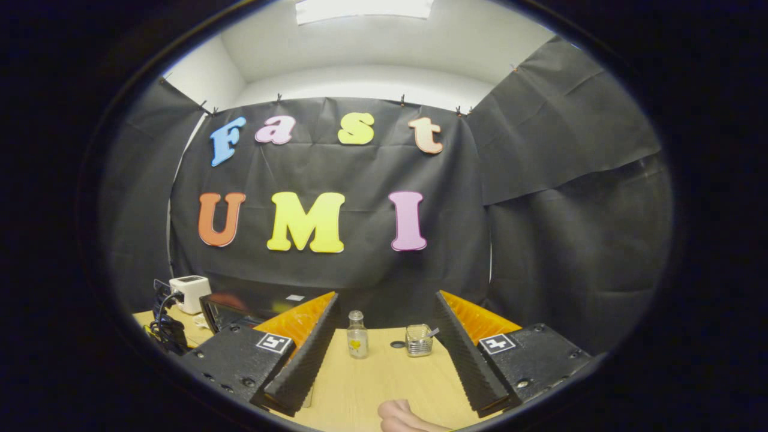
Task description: Open the electric oven with the left hand, put the food in, and close the electric oven.
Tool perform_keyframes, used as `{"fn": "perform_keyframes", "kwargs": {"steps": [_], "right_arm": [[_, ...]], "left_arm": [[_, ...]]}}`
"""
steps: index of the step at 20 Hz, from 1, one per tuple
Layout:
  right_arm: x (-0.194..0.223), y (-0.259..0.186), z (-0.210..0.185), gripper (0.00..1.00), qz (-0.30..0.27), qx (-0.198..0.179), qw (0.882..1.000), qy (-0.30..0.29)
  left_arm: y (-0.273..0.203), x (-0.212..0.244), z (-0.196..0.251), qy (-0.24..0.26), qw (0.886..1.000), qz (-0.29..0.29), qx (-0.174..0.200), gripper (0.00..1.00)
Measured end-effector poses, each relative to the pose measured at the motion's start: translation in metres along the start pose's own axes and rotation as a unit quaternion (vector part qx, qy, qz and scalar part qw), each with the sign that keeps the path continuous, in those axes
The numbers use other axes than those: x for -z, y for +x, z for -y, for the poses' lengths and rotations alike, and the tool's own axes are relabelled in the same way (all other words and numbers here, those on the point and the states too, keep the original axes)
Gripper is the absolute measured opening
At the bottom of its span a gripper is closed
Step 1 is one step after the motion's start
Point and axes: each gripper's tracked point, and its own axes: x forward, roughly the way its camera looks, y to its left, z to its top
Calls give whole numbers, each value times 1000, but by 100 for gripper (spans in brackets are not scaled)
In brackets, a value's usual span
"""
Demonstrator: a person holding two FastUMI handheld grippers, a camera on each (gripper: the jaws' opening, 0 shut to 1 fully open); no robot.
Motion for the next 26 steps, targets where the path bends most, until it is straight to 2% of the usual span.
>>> {"fn": "perform_keyframes", "kwargs": {"steps": [4, 9, 10, 11, 14, 19, 26], "right_arm": [[-2, -4, 1, 98, 3, 1, 1000, 5], [-3, -9, 3, 98, 4, 5, 1000, 5], [-4, -11, 3, 98, 3, 4, 1000, 5], [-5, -13, 3, 98, 4, 3, 1000, 6], [-6, -17, 2, 98, 3, 1, 1000, 8], [-10, -29, 2, 98, 6, -2, 1000, 16], [-24, -55, 1, 98, 18, -11, 999, 34]], "left_arm": [[0, -17, 0, 17, 1000, 15, -1, 94], [3, -38, -10, 9, 999, 31, -5, 93], [5, -43, -10, 4, 999, 36, -4, 82], [6, -46, -11, 2, 999, 40, -1, 96], [9, -61, -12, -3, 999, 54, 7, 96], [23, -90, -14, 16, 997, 81, 10, 96], [40, -146, -19, 24, 989, 144, -14, 94]]}}
